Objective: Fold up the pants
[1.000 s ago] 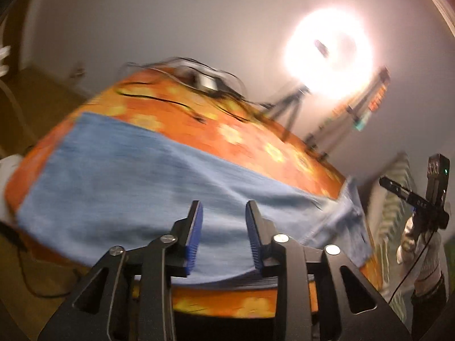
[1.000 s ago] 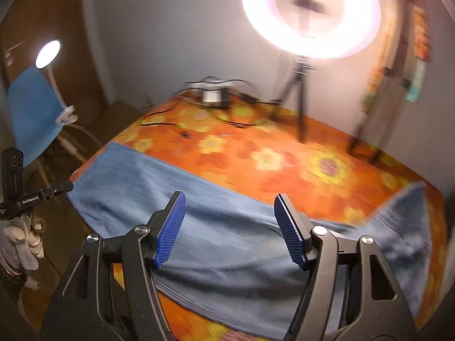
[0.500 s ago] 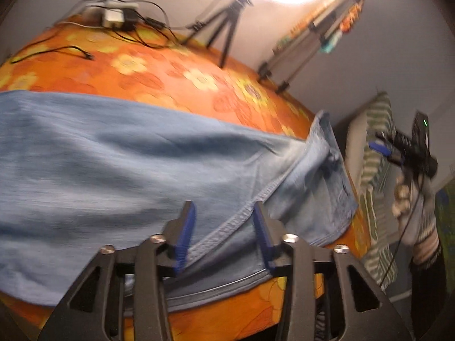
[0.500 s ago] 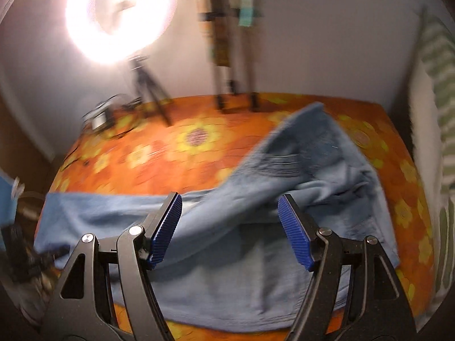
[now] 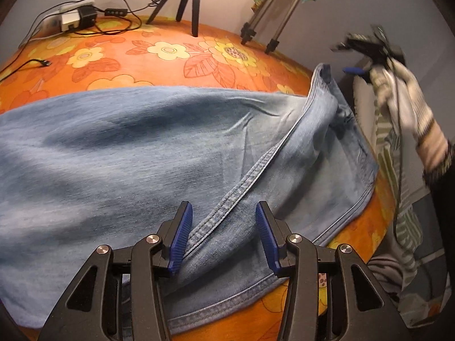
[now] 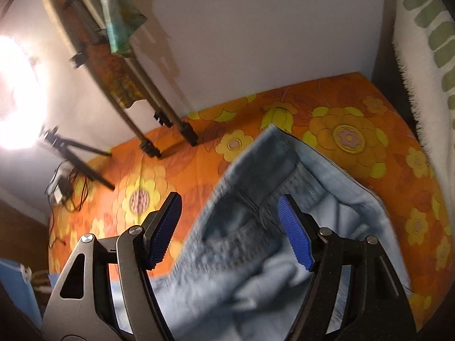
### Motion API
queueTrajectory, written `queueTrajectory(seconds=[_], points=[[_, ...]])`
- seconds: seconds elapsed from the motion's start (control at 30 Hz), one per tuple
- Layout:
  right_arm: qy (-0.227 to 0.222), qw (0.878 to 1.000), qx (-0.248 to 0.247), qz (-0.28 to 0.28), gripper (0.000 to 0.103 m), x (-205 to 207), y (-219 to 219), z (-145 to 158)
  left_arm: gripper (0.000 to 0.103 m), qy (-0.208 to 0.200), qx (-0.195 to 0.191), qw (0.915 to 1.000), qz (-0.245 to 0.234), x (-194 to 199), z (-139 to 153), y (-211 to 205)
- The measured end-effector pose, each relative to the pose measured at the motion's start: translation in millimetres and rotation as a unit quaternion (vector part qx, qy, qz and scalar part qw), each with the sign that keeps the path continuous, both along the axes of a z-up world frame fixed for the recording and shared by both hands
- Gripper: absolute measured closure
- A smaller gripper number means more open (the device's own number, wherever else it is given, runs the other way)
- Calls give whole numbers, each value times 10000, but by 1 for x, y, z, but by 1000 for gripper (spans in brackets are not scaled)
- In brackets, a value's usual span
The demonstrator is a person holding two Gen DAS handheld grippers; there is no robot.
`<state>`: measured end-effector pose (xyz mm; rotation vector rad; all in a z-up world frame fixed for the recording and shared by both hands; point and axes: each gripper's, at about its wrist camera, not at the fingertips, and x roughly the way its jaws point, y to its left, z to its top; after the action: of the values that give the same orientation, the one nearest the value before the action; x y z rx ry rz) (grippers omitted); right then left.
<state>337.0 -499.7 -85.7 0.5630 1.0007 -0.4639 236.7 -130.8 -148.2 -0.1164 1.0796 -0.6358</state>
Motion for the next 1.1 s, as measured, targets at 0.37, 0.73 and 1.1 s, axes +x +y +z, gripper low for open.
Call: queueTrajectory(seconds=[0.37, 0.73, 1.1], points=[[1250, 9874, -929, -292, 30, 62, -2, -57, 58, -62, 10, 9998, -198, 2, -2, -6], [991, 9939, -474, -121, 87, 18, -11, -47, 58, -66, 25, 9989, -455, -7, 4, -12], [15, 9984, -320, -468, 89, -119, -17, 17, 58, -454, 305, 9911, -1211, -25, 13, -53]])
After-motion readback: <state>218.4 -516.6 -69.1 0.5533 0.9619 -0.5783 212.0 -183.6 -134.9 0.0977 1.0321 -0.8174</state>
